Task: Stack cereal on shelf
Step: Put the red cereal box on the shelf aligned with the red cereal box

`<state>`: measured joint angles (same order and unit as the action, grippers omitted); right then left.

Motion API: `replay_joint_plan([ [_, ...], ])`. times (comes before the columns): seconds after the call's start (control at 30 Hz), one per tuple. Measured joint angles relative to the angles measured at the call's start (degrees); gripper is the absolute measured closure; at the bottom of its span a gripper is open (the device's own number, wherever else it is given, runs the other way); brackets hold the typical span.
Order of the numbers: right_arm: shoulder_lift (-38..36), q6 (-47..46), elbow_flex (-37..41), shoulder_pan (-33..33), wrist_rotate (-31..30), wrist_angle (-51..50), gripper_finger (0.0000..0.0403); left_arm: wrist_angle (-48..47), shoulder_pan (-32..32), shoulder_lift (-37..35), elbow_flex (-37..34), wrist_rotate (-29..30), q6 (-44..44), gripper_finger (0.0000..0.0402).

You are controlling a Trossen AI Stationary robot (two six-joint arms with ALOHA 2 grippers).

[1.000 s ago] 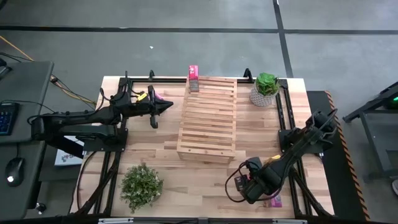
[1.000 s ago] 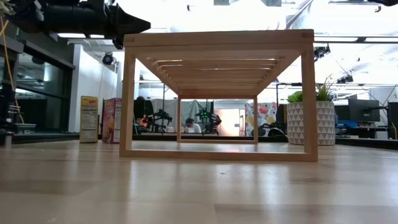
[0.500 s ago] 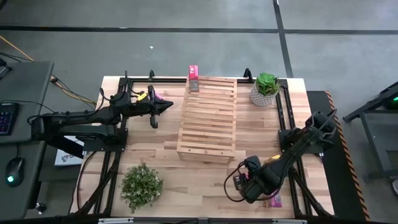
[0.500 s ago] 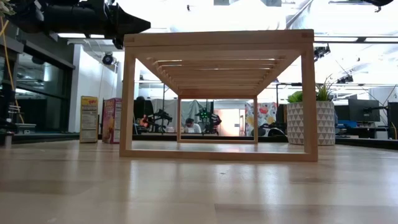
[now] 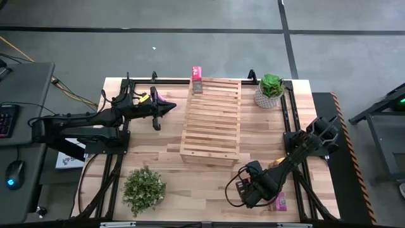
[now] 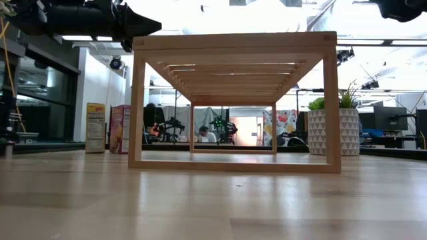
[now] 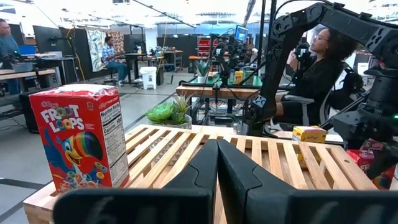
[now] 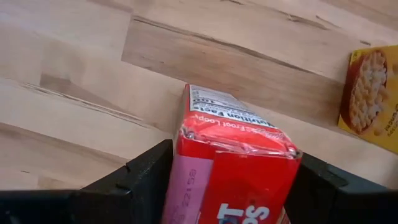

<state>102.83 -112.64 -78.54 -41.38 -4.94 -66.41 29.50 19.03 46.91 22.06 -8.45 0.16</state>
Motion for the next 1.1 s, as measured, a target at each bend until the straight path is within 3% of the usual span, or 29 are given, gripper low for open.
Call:
replay_joint_plan([
  [0.53, 0.0, 0.2, 0.0, 0.96, -0.51, 0.2, 0.016, -0.03, 0.0, -0.01, 0.0, 0.0, 0.0, 0.0398],
  [1.1, 0.0, 0.86, 0.02, 0.96, 0.22, 0.17, 0.0247, -0.03, 0.0, 0.01, 0.0, 0.0, 0.0, 0.0398],
])
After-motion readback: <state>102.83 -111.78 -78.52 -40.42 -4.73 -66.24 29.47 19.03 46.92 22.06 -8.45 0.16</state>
